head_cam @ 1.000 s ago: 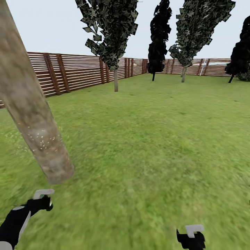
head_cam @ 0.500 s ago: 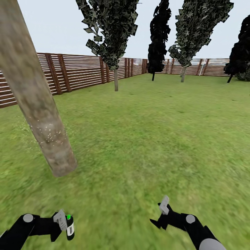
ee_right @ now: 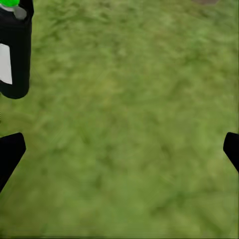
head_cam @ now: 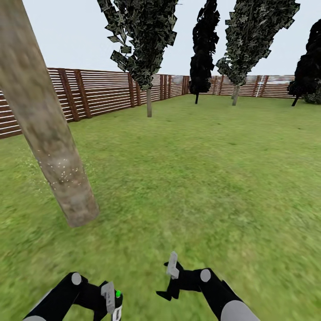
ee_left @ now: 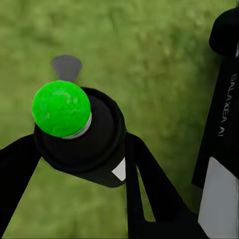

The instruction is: In the garden, pick up the pesticide atomizer on the floor and spray pesticide onto both trees until each tree trunk is fully covered.

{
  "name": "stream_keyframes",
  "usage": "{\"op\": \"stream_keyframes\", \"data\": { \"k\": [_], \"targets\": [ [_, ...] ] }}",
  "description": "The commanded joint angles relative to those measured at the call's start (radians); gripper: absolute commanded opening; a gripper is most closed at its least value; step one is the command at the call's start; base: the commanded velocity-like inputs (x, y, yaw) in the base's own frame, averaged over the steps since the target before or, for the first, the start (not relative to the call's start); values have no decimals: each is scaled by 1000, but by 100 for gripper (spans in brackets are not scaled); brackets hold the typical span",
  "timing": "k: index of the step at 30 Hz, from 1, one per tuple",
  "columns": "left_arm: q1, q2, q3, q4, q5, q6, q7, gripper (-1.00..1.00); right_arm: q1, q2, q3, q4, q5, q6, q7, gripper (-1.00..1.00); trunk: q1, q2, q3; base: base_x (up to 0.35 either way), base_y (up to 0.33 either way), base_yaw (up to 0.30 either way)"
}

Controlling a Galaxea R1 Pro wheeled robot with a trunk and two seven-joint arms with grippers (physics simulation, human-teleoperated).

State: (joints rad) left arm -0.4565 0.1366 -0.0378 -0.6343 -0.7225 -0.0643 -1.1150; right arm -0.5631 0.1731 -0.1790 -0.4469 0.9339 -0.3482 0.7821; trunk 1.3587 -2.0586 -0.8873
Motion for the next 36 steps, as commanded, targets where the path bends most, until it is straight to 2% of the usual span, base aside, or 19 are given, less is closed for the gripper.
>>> {"op": "stream_keyframes", "data": {
  "k": [1, 5, 6, 9, 11, 14, 16, 18, 21, 22, 25, 28, 33, 36],
  "targets": [
    [-1, -2, -14, -8, -13, 1, -2, -100, -1, 1, 15, -1, 8, -5, 5, 100, 0, 0, -1, 0, 0, 0],
    [0, -38, -47, -14, -71, 8, -2, -100, 0, 1, 31, -1, 8, -5, 6, 100, 0, 0, -1, 0, 0, 0],
    [1, -45, -50, -14, -79, 8, -1, -100, 0, 1, 31, -1, 8, -5, 6, -100, 0, 0, -1, 0, 0, 0],
    [1, -61, -51, -14, -118, 9, 6, -100, 0, 1, 33, -1, 8, -6, 6, -100, 0, 0, -1, 0, 0, 0],
    [0, -67, -51, -15, -123, 9, 8, -100, -1, 1, 33, -1, 8, -6, 7, -100, 0, 0, -1, 0, 0, 0],
    [1, -80, -51, -16, -126, 9, 40, -100, -1, 1, 72, -23, 6, -5, 138, -100, 0, 0, -1, 0, 0, 0],
    [2, -88, -51, -16, -127, 9, 66, -100, -1, 1, 78, -30, 5, -5, 160, -100, 0, 0, -1, 0, 0, 0],
    [2, -103, -52, -15, -135, 9, 104, -100, -1, 1, 79, -31, 5, -5, 165, -100, 0, 0, -1, 0, 0, 0],
    [2, -131, -49, -15, -177, 10, 138, -100, -1, 1, 82, -32, 5, -5, 166, -100, 0, 0, -1, 0, 0, 0],
    [2, -135, -48, -13, -179, 10, 148, -100, -1, 1, 82, -32, 5, -5, 166, -100, 0, 0, -1, 0, 0, 0],
    [2, -154, -48, -8, -182, 11, 157, -100, -1, 1, 82, -32, 5, -5, 166, -100, 0, 0, -1, 0, 0, 0],
    [2, -188, -48, -4, -181, 11, 158, -100, -1, 1, 82, -33, 5, -5, 166, -100, 0, 0, -1, 0, 0, 0],
    [3, -222, -48, -3, -183, 11, 158, -100, -1, 1, 82, -33, 5, -5, 166, -100, 0, 0, -1, 0, 0, 0],
    [2, -234, -48, -4, -179, 12, 158, -100, -1, 1, 82, -33, 5, -5, 166, -100, 0, 0, -1, 0, 0, 0]
  ]
}}
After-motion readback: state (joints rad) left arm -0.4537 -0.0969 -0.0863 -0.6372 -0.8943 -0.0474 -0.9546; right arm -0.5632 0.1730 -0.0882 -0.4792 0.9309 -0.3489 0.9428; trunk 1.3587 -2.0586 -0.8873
